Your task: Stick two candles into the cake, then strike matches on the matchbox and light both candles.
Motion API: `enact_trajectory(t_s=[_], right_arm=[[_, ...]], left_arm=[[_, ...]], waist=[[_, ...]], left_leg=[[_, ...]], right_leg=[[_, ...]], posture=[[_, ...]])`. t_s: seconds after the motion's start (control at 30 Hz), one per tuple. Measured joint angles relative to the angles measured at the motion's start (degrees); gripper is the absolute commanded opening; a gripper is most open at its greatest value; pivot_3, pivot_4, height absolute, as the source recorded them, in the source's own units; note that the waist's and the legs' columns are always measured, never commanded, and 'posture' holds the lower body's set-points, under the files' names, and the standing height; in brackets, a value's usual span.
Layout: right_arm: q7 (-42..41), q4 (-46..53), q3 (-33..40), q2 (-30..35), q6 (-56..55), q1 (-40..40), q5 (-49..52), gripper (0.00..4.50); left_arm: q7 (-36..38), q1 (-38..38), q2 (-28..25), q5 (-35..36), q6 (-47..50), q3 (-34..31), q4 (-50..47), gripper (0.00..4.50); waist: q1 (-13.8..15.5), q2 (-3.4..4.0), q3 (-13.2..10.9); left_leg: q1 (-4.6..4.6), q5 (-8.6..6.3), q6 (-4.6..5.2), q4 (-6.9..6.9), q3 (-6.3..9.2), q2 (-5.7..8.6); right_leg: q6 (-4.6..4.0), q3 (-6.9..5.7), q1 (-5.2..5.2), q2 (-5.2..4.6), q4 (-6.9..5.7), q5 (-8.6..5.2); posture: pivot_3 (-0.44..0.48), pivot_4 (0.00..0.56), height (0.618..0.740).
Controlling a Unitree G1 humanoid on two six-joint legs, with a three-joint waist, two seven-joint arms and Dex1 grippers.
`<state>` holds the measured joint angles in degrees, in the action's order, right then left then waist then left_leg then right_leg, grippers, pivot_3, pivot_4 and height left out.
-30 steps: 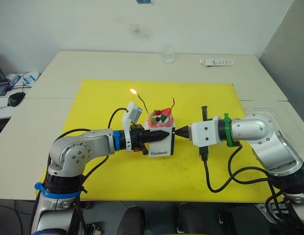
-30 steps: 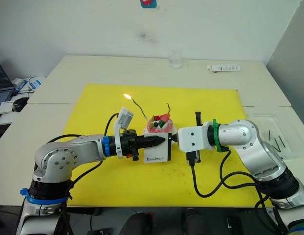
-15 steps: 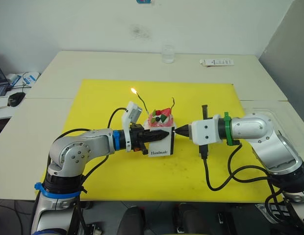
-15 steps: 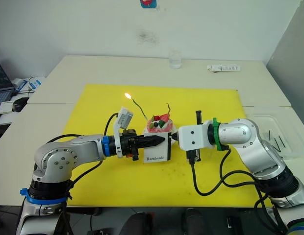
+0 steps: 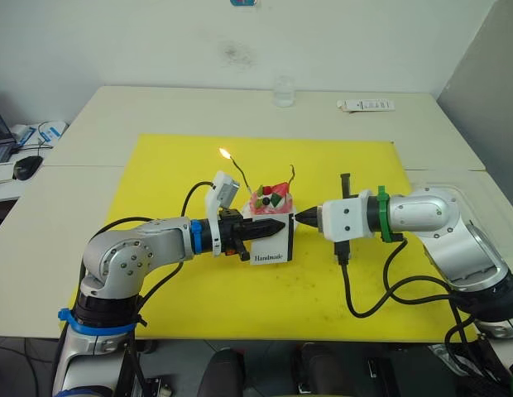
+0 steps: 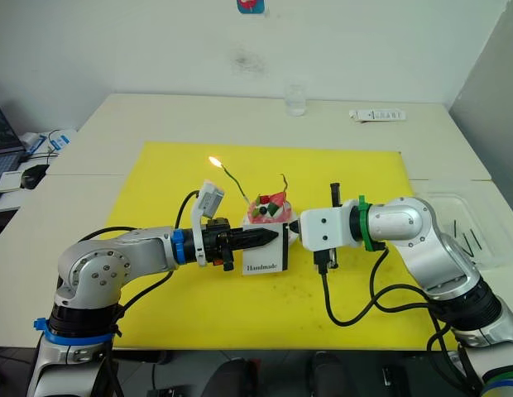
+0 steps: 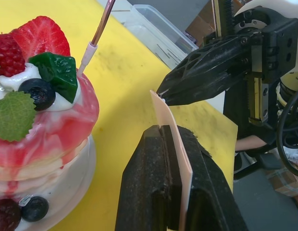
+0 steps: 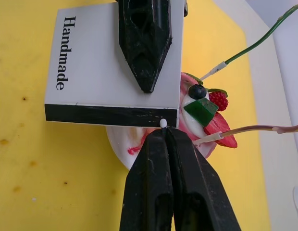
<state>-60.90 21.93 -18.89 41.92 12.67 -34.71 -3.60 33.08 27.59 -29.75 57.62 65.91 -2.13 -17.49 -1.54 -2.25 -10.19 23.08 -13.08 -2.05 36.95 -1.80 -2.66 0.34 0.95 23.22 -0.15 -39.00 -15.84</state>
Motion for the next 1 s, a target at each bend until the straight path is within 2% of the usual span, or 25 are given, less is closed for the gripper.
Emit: enact_trajectory(t_s=[0.17,0.3,0.5,0.8,1.0], right_arm=[[-2.11,0.64,-1.13,0.85,-1.7,2.65,0.37,0.03],[-4.7,7.51,-0.44,1.82,1.79,4.11,4.95,0.03],[-3.95,9.07,2.05,2.13,5.66,2.6,6.68,0.03],[-0.64,6.86,1.76,2.06,6.69,0.14,3.15,0.03],[-0.12,6.66,-1.45,1.71,7.73,-0.15,-0.61,0.03]], left_arm=[[0.67,1.61,-0.06,-2.34,-2.71,0.11,1.2,0.0],[2.59,3.97,-2.93,-5.92,-6.09,-1.53,4.87,0.0],[4.32,0.82,-2.94,-5.06,-4.6,-1.38,2.93,0.0],[2.29,-0.63,0.04,-3.79,-1.95,-0.28,-0.18,0.0],[0.96,-0.19,0.93,-3.82,-1.35,-0.05,-0.18,0.0]], waist=[[0.07,0.0,0.0],[-0.18,0.0,0.0],[-0.07,0.0,0.0],[0.03,0.0,0.0],[0.02,0.0,0.0]], left_leg=[[0.01,0.0,0.0,0.0,0.02,0.01],[-0.03,0.0,0.0,-0.01,-0.02,-0.01],[-0.03,0.0,0.0,0.0,-0.03,-0.01],[-0.02,0.0,0.0,0.01,-0.01,0.0],[-0.02,0.0,0.0,0.0,0.01,-0.01]], right_leg=[[0.0,-0.03,0.0,0.0,0.0,0.0],[0.0,0.03,0.0,0.03,-0.01,0.0],[0.0,0.02,-0.01,-0.02,-0.01,0.0],[0.0,0.0,-0.01,-0.01,-0.03,0.0],[0.0,0.0,-0.01,-0.01,-0.02,0.0]], posture=[[0.0,0.15,0.74],[0.0,0.15,0.74],[0.0,0.15,0.74],[0.0,0.15,0.74],[0.0,0.15,0.74]])
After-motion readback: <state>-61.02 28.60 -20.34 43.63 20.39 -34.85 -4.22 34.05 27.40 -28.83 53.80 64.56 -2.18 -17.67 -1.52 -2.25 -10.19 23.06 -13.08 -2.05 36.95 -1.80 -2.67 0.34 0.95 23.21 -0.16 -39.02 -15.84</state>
